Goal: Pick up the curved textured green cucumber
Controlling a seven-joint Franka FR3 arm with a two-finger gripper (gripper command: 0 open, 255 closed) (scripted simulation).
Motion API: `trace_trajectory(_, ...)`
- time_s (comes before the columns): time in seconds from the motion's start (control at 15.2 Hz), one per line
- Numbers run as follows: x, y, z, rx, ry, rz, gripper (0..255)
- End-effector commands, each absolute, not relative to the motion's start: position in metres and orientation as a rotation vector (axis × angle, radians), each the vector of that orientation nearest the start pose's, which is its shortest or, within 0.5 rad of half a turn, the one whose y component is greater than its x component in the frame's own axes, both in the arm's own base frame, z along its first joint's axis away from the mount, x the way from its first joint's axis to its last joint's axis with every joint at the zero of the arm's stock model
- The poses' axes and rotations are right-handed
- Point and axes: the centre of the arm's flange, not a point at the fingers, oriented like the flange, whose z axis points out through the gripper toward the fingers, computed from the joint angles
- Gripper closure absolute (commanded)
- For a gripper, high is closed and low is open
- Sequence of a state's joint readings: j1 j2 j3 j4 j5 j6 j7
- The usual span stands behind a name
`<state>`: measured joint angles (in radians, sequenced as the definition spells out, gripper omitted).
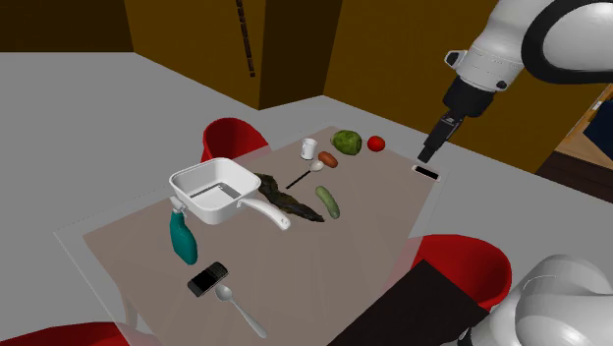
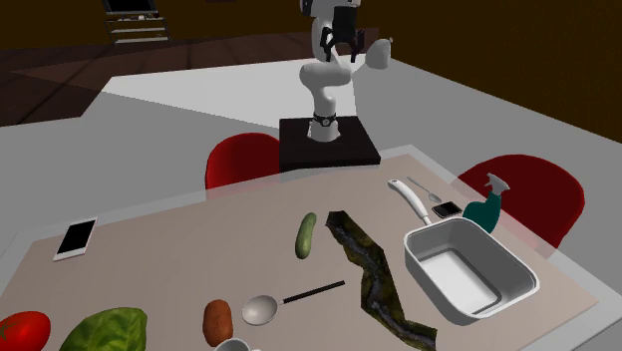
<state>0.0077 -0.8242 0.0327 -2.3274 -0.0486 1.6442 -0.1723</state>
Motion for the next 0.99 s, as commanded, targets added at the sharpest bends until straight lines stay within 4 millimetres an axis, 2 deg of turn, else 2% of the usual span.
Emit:
trace_trajectory(0.0, 0.304, 0.011, 0.623, -3.2, -0.328, -0.218, 0)
trace_trajectory(0.92, 0.43, -0.042, 0.492, -3.156, -0.148, -0.165, 0)
